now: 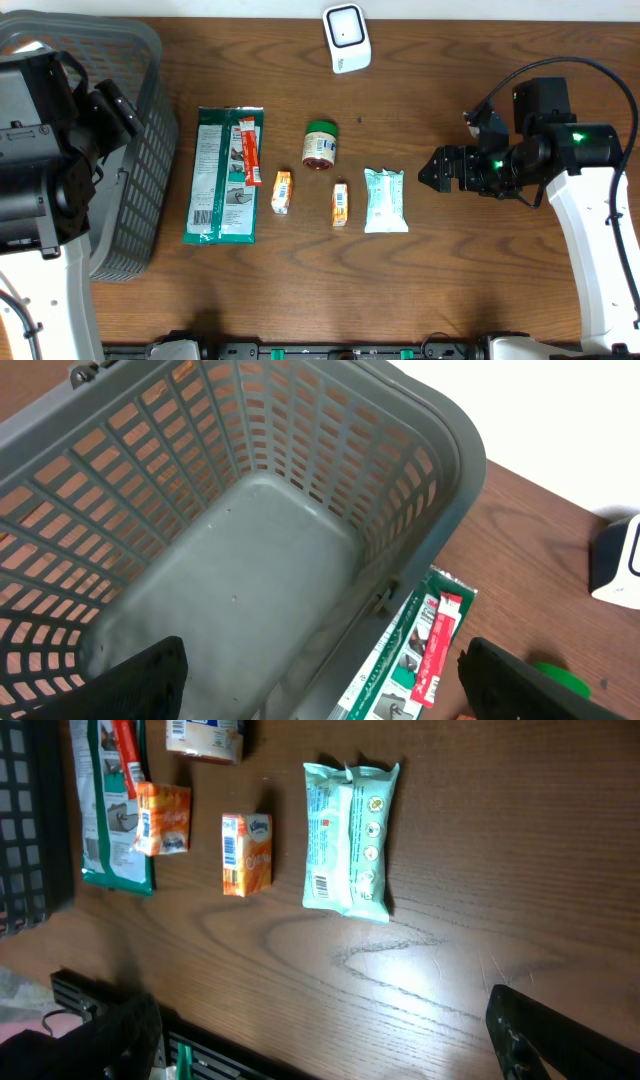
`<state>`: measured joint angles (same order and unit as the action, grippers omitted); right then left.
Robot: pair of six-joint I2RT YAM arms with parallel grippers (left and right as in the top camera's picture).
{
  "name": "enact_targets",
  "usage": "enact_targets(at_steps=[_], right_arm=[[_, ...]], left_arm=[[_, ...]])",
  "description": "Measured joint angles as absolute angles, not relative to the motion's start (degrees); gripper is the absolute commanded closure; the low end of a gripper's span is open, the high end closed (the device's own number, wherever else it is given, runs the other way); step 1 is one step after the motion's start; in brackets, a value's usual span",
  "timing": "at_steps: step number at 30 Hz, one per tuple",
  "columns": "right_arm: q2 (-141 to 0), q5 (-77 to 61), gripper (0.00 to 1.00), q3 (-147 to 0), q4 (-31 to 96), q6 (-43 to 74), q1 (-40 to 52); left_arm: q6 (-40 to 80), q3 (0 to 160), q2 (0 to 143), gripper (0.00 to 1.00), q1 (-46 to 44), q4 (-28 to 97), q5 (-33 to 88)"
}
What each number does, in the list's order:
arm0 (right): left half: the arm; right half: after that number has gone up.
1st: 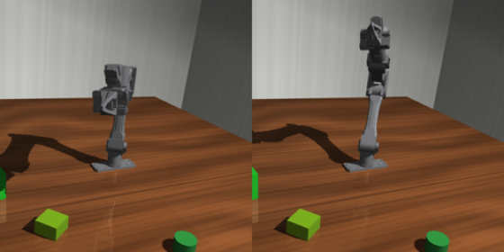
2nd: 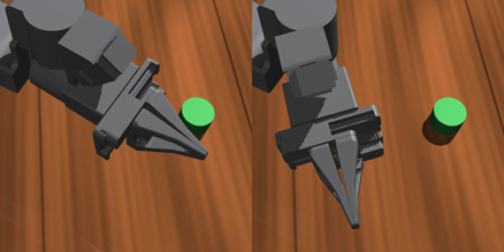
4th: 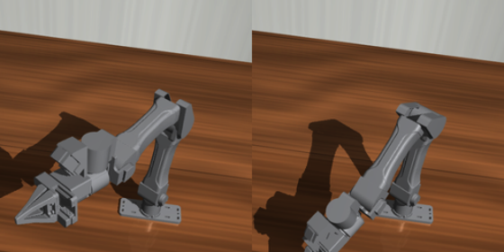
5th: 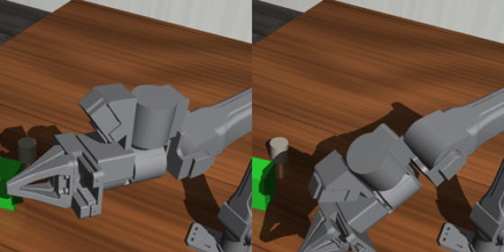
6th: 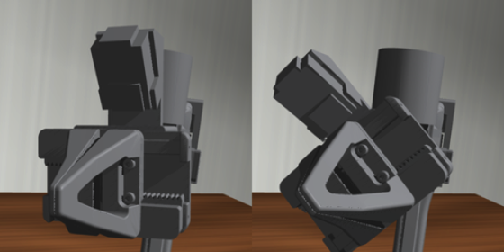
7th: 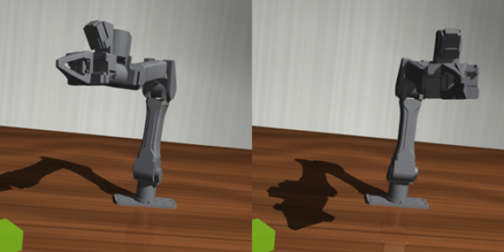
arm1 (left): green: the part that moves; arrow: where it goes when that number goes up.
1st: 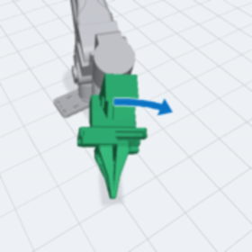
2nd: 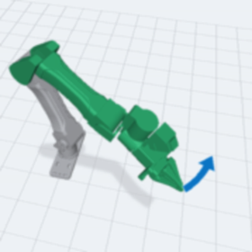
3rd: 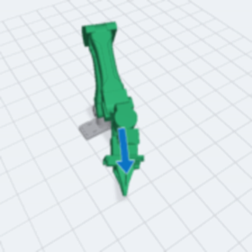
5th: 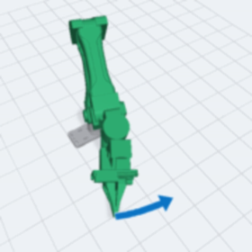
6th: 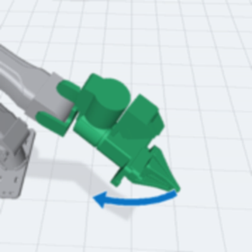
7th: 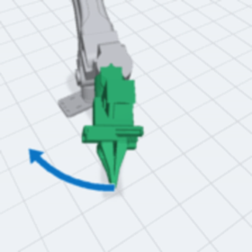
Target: Scan the item barcode
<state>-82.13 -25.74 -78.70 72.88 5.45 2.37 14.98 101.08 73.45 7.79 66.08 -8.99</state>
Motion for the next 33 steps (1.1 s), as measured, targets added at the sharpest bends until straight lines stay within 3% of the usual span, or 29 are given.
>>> enact_targets(at_steps=[18, 33], right_arm=[[-82.13, -25.71, 0.01, -78.06, 72.66, 5.45, 2.37], [-82.13, -25.45, 0.01, -65.63, 64.90, 5.48, 2.37]], left_arm=[[15.00, 101.08, 73.45, 0.12, 7.79, 66.08, -8.99], [14.98, 101.08, 73.45, 0.12, 7.79, 66.11, -8.99]])
